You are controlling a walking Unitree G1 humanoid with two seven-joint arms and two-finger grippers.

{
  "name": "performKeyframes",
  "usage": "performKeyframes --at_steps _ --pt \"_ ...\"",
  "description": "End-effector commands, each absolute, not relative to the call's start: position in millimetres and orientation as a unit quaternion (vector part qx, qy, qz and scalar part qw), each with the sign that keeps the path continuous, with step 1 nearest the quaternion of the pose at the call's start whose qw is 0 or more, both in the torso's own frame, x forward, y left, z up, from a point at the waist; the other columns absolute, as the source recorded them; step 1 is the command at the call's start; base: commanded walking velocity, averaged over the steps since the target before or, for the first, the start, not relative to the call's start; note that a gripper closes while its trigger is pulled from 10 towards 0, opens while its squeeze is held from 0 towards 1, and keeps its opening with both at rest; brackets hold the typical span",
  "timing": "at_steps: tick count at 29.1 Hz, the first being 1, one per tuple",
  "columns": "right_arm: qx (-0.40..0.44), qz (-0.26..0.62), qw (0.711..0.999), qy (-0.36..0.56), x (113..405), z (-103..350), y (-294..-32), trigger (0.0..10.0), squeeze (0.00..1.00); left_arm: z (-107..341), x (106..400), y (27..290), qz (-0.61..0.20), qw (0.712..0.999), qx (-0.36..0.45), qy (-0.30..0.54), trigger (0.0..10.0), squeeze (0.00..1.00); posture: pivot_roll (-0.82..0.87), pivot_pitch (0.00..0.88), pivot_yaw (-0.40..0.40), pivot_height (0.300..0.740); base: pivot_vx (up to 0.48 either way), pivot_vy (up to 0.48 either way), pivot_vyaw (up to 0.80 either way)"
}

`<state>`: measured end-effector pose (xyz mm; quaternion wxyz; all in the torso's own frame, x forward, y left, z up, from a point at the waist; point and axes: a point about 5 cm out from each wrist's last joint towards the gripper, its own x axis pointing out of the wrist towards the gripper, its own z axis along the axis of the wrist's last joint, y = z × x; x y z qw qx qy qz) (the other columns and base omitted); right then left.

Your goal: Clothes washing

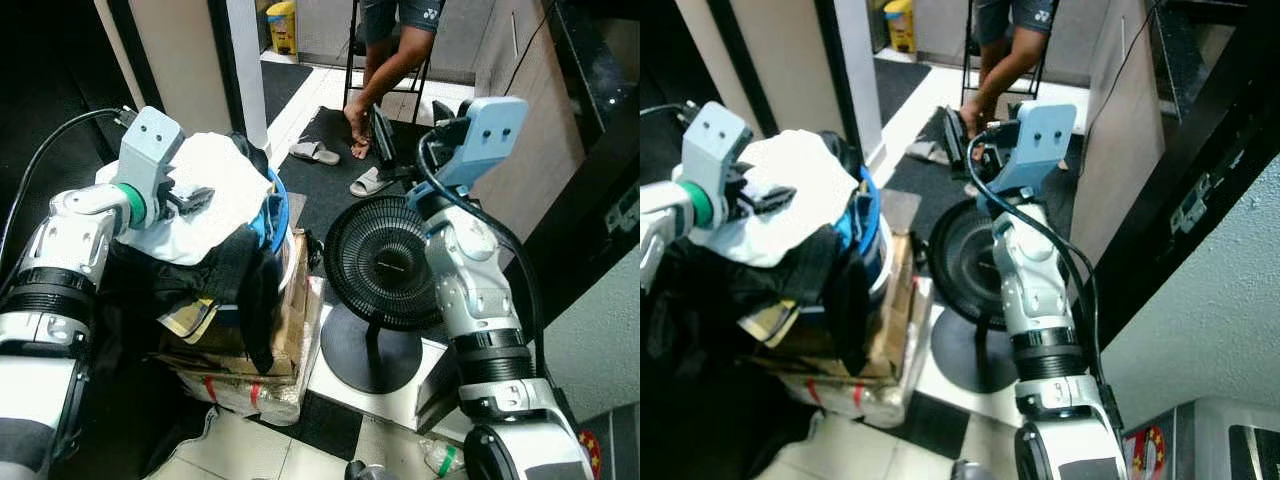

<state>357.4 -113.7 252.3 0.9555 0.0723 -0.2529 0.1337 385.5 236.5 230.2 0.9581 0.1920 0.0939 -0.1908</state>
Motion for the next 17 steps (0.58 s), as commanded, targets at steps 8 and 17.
performKeyframes --at_steps 8,17 --pt "0.073 0.129 0.956 -0.253 357 251 -115 10.0 0.0 231 386 238 -0.189 0.964 0.165 0.09 0.0 0.0 0.1 0.013 0.061 0.74 0.0 0.0 0.0" --pt "0.075 0.128 0.955 -0.255 357 250 -114 10.0 0.0 255 384 231 -0.209 0.972 0.103 0.04 0.0 0.0 0.1 0.015 0.063 0.74 0.0 0.0 0.0"
